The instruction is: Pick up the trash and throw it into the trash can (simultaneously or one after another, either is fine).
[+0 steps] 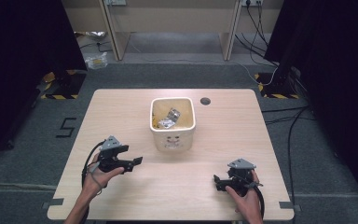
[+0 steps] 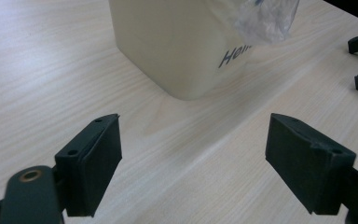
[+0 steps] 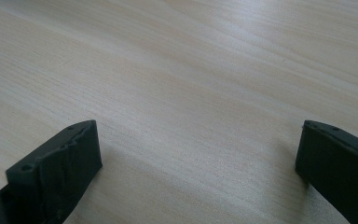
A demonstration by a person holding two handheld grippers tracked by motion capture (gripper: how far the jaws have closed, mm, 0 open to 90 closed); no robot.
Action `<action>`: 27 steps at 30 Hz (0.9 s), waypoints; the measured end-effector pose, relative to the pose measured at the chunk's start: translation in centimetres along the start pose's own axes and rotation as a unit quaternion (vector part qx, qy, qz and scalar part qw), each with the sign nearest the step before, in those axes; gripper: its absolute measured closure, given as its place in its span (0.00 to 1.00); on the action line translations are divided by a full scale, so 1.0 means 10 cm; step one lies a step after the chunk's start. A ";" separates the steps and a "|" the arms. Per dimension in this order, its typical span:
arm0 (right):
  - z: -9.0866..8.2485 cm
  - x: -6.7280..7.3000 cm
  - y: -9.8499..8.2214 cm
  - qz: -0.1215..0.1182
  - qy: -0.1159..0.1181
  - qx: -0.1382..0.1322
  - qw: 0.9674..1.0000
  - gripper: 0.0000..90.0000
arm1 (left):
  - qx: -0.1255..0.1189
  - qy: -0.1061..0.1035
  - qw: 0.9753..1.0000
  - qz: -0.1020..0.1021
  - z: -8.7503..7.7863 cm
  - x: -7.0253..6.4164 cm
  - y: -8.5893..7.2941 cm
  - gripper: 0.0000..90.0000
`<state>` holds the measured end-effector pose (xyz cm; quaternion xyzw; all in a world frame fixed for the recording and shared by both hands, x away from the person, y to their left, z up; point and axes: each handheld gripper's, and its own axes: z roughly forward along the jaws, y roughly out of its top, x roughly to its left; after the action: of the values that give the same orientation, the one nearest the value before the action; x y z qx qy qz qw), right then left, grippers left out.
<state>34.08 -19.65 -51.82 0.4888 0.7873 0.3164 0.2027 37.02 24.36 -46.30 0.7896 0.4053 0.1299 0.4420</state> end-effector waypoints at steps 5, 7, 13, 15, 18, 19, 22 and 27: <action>0.00 0.00 0.00 0.000 0.000 -0.001 1.000 0.00 | 0.010 0.001 1.000 -0.001 0.02 0.00 -0.09 0.20; 0.00 0.00 0.00 0.000 0.000 0.000 1.000 0.00 | 0.012 0.002 1.000 -0.002 0.03 0.01 -0.11 0.20; 0.00 0.00 0.00 0.000 0.000 -0.001 1.000 0.00 | 0.022 0.005 1.000 0.000 0.04 0.00 -0.19 0.20; 0.00 0.00 0.00 0.000 0.000 -0.001 1.000 0.00 | 0.026 0.005 1.000 0.002 0.05 -0.01 -0.21 0.20; 0.00 0.00 0.00 0.000 0.000 -0.001 1.000 0.00 | 0.027 0.006 1.000 0.004 0.05 -0.01 -0.24 0.20; 0.00 0.00 0.00 0.000 0.000 -0.001 1.000 0.00 | 0.029 0.006 1.000 0.005 0.05 -0.01 -0.24 0.20; 0.00 0.00 0.00 0.000 0.000 -0.001 1.000 0.00 | 0.030 0.007 1.000 0.004 0.06 -0.02 -0.27 0.20; 0.00 0.00 0.00 0.000 0.000 0.000 1.000 0.00 | 0.035 0.005 0.999 0.004 0.07 -0.03 -0.33 0.20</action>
<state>34.08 -19.65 -51.82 0.4889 0.7872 0.3165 0.2028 35.51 24.64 -49.30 0.8057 0.4085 0.1217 0.4113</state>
